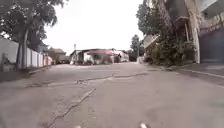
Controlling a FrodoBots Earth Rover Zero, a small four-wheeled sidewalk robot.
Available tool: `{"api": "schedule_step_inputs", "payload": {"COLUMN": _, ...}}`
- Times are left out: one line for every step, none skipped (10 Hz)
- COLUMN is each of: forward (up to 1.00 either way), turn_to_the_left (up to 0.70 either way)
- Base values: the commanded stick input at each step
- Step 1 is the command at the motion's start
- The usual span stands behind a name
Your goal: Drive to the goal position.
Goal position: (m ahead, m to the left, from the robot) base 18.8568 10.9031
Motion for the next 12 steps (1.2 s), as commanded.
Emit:
{"api": "schedule_step_inputs", "payload": {"forward": 1.00, "turn_to_the_left": 0.05}}
{"api": "schedule_step_inputs", "payload": {"forward": 1.00, "turn_to_the_left": 0.24}}
{"api": "schedule_step_inputs", "payload": {"forward": 1.00, "turn_to_the_left": 0.27}}
{"api": "schedule_step_inputs", "payload": {"forward": 1.00, "turn_to_the_left": 0.27}}
{"api": "schedule_step_inputs", "payload": {"forward": 1.00, "turn_to_the_left": 0.27}}
{"api": "schedule_step_inputs", "payload": {"forward": 1.00, "turn_to_the_left": 0.27}}
{"api": "schedule_step_inputs", "payload": {"forward": 1.00, "turn_to_the_left": 0.27}}
{"api": "schedule_step_inputs", "payload": {"forward": 1.00, "turn_to_the_left": 0.27}}
{"api": "schedule_step_inputs", "payload": {"forward": 1.00, "turn_to_the_left": 0.27}}
{"api": "schedule_step_inputs", "payload": {"forward": 1.00, "turn_to_the_left": 0.27}}
{"api": "schedule_step_inputs", "payload": {"forward": 1.00, "turn_to_the_left": 0.27}}
{"api": "schedule_step_inputs", "payload": {"forward": 1.00, "turn_to_the_left": 0.27}}
